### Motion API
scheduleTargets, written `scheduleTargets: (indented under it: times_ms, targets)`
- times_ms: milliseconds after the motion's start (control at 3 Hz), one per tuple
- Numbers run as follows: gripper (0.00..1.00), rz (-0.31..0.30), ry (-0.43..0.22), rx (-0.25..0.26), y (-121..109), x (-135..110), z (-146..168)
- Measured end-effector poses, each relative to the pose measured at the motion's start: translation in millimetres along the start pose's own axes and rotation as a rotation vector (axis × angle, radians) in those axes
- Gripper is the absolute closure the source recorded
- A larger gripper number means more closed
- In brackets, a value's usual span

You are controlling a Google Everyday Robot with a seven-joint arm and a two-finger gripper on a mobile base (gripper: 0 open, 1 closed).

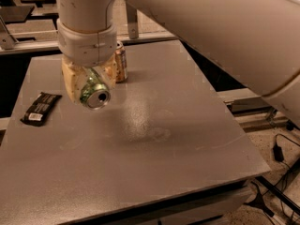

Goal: Place green can upright

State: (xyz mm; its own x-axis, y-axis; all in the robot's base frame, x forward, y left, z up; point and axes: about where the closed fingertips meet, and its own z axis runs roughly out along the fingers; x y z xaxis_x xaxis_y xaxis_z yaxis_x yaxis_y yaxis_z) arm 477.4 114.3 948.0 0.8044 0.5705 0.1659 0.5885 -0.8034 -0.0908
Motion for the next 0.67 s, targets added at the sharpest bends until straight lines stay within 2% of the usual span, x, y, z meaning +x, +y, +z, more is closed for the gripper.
scheduleTargets:
  times_ms: [333,667]
  targets:
    - [1.00,0.006,0.008,0.028,-0.3,5.1,1.4]
    - [1.00,0.145,-0.033,0.099,8.0,2.7,5.3]
